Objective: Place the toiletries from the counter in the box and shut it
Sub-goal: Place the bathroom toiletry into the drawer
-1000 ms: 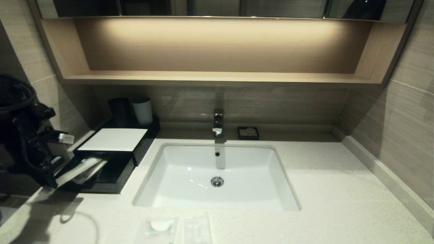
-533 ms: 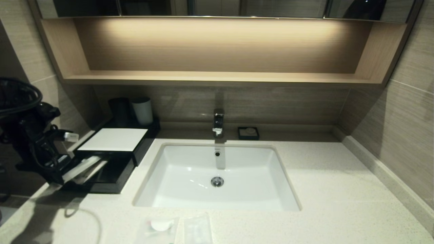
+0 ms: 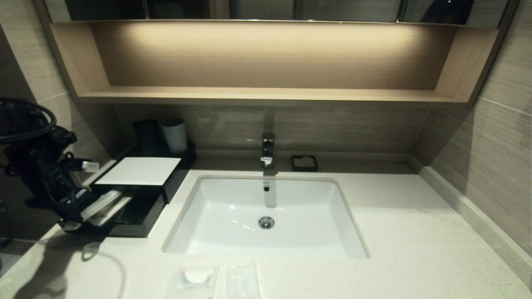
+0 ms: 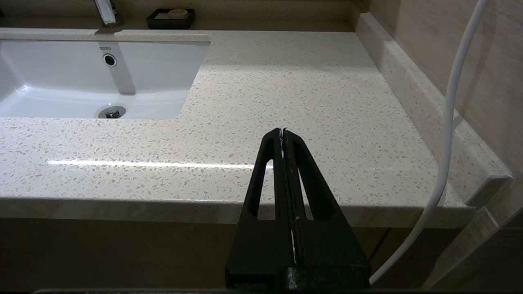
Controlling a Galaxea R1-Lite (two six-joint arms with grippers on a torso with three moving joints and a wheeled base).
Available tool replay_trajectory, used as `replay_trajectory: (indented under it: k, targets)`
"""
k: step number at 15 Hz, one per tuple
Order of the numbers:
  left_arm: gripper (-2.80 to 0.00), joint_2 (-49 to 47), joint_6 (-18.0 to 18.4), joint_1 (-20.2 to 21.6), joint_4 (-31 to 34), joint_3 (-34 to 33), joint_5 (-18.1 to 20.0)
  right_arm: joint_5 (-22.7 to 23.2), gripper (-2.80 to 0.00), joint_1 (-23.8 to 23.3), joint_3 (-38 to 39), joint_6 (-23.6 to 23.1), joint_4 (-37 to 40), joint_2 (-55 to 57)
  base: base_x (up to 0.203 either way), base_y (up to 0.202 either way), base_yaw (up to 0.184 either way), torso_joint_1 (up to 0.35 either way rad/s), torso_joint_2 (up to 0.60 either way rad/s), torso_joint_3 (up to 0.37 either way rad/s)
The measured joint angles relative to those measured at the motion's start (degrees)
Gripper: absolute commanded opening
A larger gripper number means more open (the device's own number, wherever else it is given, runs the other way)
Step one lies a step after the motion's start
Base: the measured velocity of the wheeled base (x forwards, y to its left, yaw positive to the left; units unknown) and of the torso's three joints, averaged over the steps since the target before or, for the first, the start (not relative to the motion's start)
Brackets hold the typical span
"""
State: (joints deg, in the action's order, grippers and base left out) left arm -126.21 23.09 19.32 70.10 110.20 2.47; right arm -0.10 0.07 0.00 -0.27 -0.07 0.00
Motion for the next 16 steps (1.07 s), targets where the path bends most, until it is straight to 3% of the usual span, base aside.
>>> replay_trajectory:
  k: [16]
  targets:
    - [-2.8,-1.41,0.06,0.0,-7.69,0.0,0.09,0.02,-2.8,0.0,-0.02,-0.02,0.0,0.0,0.0,0.0,0.0,0.0,0.0,0.0]
